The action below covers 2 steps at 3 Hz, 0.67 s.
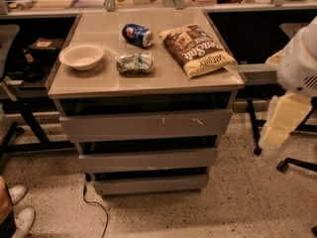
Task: Open middle drawer
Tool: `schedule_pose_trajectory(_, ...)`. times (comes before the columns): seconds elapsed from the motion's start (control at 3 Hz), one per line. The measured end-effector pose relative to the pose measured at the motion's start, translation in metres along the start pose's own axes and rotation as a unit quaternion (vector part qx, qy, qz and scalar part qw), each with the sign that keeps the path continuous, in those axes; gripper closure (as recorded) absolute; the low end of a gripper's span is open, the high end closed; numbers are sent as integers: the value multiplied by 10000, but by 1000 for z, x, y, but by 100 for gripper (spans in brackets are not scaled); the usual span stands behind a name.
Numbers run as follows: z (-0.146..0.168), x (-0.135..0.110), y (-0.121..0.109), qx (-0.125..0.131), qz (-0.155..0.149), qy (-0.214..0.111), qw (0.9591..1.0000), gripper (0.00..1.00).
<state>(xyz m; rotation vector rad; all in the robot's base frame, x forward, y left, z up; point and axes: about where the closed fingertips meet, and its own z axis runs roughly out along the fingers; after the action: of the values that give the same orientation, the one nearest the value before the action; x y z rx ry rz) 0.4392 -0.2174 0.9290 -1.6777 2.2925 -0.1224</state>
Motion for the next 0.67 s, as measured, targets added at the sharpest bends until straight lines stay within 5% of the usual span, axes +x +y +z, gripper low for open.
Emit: schedule_pose_trajectory(0.67, 110, 12, 20, -353, 151, 116, 9992, 0)
